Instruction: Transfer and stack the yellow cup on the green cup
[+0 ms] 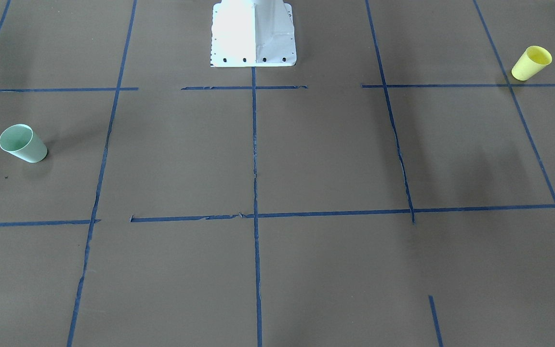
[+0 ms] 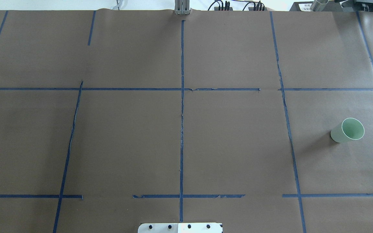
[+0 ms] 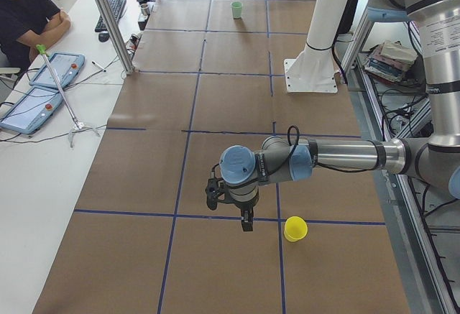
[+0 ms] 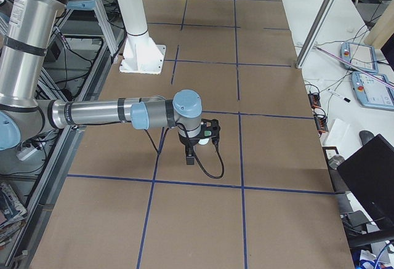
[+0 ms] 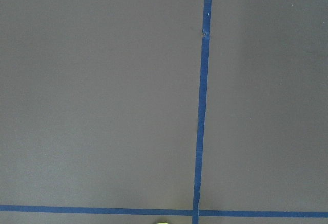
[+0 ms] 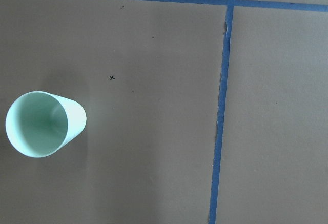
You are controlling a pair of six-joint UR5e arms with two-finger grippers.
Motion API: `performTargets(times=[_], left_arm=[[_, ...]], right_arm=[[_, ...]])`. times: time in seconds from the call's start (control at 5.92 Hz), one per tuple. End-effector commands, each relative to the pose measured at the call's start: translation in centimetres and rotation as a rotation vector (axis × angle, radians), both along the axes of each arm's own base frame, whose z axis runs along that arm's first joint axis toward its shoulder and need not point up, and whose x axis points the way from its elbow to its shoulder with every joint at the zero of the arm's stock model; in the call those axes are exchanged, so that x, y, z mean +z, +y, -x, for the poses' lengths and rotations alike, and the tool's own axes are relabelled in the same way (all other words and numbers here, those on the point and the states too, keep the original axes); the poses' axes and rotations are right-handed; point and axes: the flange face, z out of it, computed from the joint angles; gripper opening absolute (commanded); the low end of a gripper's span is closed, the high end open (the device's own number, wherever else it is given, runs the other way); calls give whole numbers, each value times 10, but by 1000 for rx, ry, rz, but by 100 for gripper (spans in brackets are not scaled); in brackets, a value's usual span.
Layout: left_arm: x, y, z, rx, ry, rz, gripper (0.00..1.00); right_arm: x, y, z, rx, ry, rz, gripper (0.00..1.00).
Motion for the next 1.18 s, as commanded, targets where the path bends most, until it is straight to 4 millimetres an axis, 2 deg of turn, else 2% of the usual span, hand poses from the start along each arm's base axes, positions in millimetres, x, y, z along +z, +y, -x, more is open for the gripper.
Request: performTargets(times=[0.0, 0.34, 1.01], left_arm=[[-9, -2, -1, 42, -26, -61, 100], [-2, 3, 0, 42, -32, -43, 100], [-8, 0, -1, 41, -22, -66, 100]], right_arm=[[-1, 0, 0, 0, -2, -1, 100], [-1, -1, 1, -1, -2, -1, 100], [-5, -2, 3, -5, -21, -48, 100]])
